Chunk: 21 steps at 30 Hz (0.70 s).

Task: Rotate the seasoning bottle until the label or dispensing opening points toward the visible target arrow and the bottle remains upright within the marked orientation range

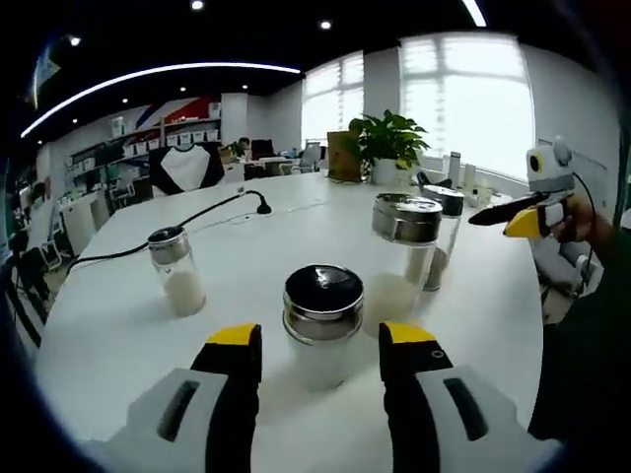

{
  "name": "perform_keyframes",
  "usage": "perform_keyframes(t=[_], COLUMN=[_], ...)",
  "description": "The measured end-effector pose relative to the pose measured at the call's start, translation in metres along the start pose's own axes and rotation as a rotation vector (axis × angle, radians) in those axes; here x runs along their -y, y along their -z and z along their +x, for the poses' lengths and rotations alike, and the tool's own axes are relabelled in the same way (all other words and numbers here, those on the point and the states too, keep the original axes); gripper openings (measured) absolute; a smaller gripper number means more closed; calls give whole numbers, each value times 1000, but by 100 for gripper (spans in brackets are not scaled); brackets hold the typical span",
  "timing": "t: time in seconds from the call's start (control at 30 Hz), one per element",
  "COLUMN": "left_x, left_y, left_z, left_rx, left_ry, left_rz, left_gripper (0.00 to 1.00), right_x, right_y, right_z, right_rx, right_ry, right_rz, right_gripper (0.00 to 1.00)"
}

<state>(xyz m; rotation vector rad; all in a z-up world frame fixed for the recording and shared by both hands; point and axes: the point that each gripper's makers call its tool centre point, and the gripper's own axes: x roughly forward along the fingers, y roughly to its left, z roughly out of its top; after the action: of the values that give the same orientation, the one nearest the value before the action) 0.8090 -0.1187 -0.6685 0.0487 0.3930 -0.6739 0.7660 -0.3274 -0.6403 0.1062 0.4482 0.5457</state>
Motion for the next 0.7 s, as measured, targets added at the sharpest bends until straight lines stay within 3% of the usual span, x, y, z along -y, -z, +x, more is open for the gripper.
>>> perform_keyframes(t=[0.17, 0.23, 0.43, 0.47, 0.6, 0.7], left_x=[-7, -9, -16, -17, -16, -16], left_y=[2, 5, 2, 3, 1, 1], left_z=[0, -2, -1, 0, 7, 8], left_rx=[25, 19, 73, 78, 91, 90], left_ry=[-141, -185, -340, -355, -353, -392], left_rz=[-116, -118, -155, -189, -213, -215], left_gripper=[51, 52, 54, 54, 50, 52], right_x=[-2, -1, -1, 0, 0, 0], right_y=[2, 3, 3, 3, 4, 4], right_z=[1, 1, -1, -1, -1, -1], right_rx=[-8, -11, -7, -8, -8, -9], right_ry=[-3, -1, 4, 4, 6, 8], right_rz=[-1, 0, 4, 4, 6, 7], right_gripper=[78, 77, 77, 77, 77, 77])
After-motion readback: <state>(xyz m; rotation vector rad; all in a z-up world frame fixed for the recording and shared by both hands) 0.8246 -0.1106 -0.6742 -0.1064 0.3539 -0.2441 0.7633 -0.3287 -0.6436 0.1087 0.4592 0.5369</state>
